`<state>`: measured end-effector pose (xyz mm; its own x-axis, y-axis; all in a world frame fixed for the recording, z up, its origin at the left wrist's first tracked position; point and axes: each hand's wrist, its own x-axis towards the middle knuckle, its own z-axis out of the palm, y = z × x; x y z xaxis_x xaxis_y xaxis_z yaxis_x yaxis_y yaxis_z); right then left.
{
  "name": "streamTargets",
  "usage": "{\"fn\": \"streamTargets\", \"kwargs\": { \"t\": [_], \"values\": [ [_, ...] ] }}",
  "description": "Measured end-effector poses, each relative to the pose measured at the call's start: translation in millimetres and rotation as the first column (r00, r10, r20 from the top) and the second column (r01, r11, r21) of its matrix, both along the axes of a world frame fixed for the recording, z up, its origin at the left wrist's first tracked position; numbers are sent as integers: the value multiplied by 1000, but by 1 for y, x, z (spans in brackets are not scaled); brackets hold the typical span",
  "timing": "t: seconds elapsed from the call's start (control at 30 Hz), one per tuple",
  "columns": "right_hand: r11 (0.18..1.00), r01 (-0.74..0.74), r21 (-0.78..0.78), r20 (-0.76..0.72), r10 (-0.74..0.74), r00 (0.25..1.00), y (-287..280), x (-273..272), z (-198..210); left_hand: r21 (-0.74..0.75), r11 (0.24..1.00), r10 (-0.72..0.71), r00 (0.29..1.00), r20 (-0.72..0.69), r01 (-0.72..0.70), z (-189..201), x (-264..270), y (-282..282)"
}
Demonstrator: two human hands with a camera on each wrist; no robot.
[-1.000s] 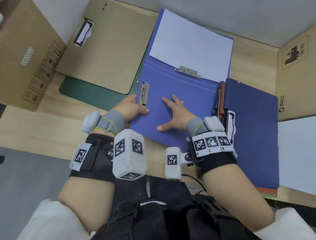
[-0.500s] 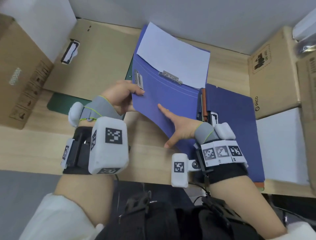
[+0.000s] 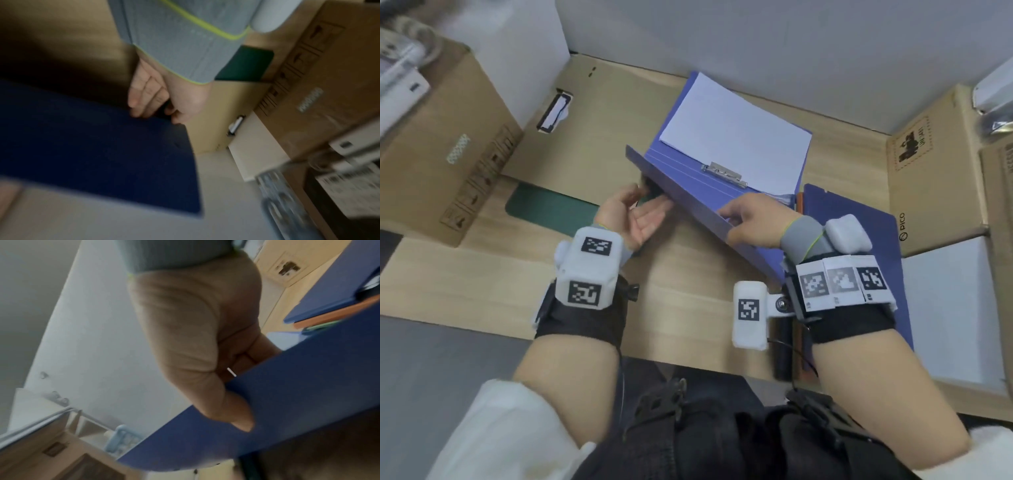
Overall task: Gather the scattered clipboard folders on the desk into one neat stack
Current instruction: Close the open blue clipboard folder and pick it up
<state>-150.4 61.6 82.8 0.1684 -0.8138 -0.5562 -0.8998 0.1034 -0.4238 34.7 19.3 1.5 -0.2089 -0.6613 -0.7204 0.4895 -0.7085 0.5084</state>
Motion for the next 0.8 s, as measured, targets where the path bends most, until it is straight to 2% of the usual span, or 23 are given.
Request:
{"fn": "streamTargets", "kwargs": {
  "t": [0.13,0.2,0.3,0.37,0.57,0.63,0.73,0.8],
  "values": [
    [976,-22,-215,27,29,999,-19,23,30,83,996,-36,999,17,35,-22,-17,21],
    [956,21,-294,113,13,993,-32,34,46,85,994,-68,997,-36,71,-25,-24,27],
    [954,99,-284,267,-21,963,-43,40,65,90,994,-56,996,-70,62,-26,-26,36],
    [944,161,-288,297,-72,952,-46,37,68,101,995,7,995,-97,3,-33,-20,39],
    [903,398,-162,468,-285,837,-50,23,47,26,998,67,992,-109,-65,-38,-4,43],
    [878,456,-146,473,-343,812,-50,18,36,25,997,73,997,-25,-72,-38,-1,41],
    [829,530,-181,403,-429,809,-51,2,16,44,996,63,972,225,-75,-45,6,38],
    [794,573,-201,339,-492,802,-47,-13,3,-2,998,62,964,258,-63,-46,4,35]
  ]
}}
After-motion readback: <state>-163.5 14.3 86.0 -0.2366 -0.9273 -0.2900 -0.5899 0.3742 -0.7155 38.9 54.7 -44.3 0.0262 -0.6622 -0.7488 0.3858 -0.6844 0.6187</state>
